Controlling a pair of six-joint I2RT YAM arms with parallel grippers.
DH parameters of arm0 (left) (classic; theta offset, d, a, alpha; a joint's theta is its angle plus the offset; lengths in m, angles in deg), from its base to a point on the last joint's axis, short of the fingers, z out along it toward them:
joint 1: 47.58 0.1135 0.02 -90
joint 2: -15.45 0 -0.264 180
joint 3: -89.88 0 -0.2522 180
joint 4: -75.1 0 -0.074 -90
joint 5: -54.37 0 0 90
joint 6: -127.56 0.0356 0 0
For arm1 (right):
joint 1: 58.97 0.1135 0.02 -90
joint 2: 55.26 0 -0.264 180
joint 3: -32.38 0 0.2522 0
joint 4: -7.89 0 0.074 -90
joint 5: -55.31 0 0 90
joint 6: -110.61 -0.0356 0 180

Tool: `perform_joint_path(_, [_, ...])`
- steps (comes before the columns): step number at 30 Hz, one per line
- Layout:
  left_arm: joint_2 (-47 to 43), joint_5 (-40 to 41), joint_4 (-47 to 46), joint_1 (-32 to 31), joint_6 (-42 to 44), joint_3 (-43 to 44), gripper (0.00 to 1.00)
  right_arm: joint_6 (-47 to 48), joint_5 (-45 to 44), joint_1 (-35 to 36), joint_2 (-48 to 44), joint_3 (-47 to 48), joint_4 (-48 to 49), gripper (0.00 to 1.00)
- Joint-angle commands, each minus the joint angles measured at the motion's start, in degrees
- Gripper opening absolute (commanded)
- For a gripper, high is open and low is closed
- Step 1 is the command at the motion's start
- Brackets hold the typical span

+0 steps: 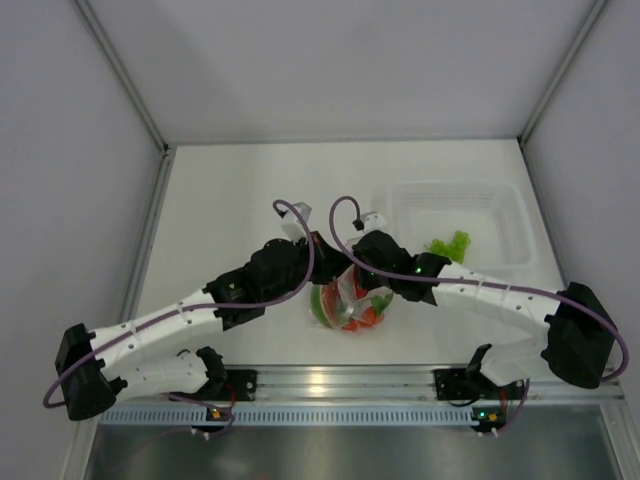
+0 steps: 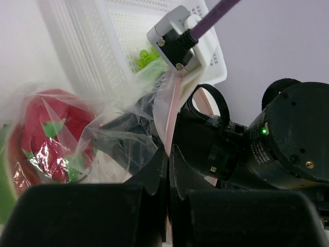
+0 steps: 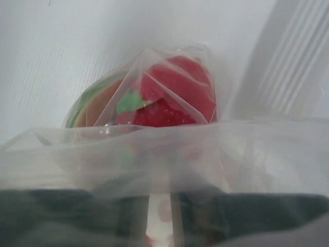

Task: Open the zip-top bag and remove the fake food
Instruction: Pick up the fake fruit from the zipper food storage bag.

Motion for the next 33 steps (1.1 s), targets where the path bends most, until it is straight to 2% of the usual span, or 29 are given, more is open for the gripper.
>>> perform_joint_path(1, [0.94,1.2,-4.51,-2.52,2.19,2.25,0.0,-5.82,-3.89,-0.71,-0.99,-2.02,9.42,0.21])
perform_joint_path(8, [2.09,2.17,-4.42,-4.64,4.31,4.28,0.0,-9.25,-3.98,-0.62,2.78,-0.7,10.92,0.24])
perform_joint_path(21, [2.88,3.75,-4.33,-4.82,5.1,2.96,0.0,-10.49,-4.42,0.16,8.85,2.46,9.08,0.46])
perform_joint_path(28, [1.56,4.19,-4.33,-4.82,5.54,2.7,0.0,-9.43,-5.82,0.96,14.65,6.06,6.27,0.5])
perform_joint_path(33, [0.86,4.72,-4.24,-4.82,5.63,2.08,0.0,-8.38,-7.32,1.75,17.02,7.3,5.21,0.57])
